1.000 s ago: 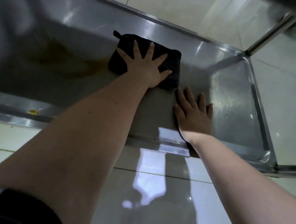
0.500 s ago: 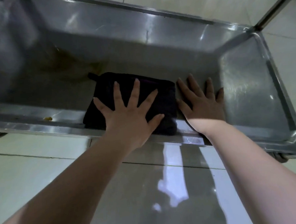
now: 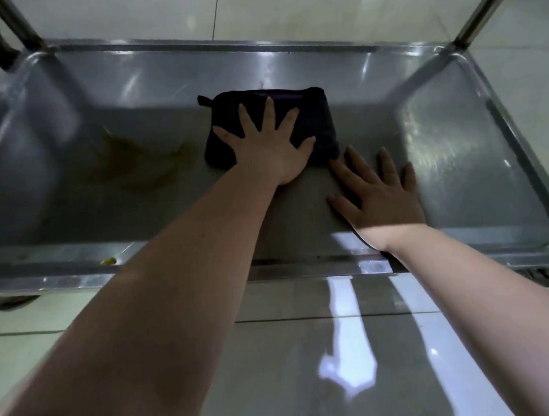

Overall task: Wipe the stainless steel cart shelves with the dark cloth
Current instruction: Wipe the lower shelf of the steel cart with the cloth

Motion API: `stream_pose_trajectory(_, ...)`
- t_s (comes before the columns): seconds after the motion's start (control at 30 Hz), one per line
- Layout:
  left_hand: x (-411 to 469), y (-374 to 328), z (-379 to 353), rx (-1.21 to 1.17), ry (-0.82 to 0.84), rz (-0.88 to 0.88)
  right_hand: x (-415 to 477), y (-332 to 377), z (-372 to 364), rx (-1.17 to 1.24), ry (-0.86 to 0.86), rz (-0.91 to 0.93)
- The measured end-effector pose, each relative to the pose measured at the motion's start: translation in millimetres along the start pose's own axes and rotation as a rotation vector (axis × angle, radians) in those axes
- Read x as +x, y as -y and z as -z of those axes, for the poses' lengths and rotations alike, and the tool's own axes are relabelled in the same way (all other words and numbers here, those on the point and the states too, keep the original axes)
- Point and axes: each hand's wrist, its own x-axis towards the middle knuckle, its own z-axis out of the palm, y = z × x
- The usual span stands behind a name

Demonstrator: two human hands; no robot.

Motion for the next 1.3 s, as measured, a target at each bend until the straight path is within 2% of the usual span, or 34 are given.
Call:
stream_pose_trajectory(0.13,-68.9,22.1,-11.7,0.000,0.025,0.040,-0.1,-0.3,-1.4,0.004,0.006,0.001)
stream_pose_trajectory(0.3,-157.1,77.5,-26.4,0.117,-0.003,0.132,-1.9,1.3,1.5,0.001,0.009,-0.009)
stream_pose_trajectory(0.37,-164.4,86.9,-27.1,0.117,0.001,0.141,-5.3,8.2,3.6,0.014,0.015,-0.074)
stream_pose_trajectory(0.43,-162.4,86.5,-27.6,0.115,0.017,0.133,-4.8,37.7,7.6,0.133,0.019,-0.161)
stream_pose_trajectory(0.5,-160.8,84.2,-29.0,0.105,0.011,0.119,-0.6,84.4,8.9,0.236,-0.007,-0.070)
stream_pose_trajectory(0.57,-164.4,90.7,-28.3,0.094,0.005,0.118,3.6,125.5,2.8,0.222,-0.005,0.057)
stream_pose_trajectory(0.7,-165.8,126.1,-17.2,0.081,0.050,0.167,5.2,127.4,-8.0,0.180,0.007,0.035)
stream_pose_trajectory(0.87,-149.0,164.9,-9.1,0.065,0.038,0.251,-0.7,128.2,-13.8,-0.041,0.021,0.095)
stream_pose_trajectory(1.17,-15.7,142.7,24.6,0.008,0.055,0.092,0.2,128.2,-11.3,-0.056,0.022,0.082)
stream_pose_trajectory(1.3,16.5,132.3,34.7,0.014,0.063,0.073,5.1,128.2,-9.6,-0.061,0.024,0.065)
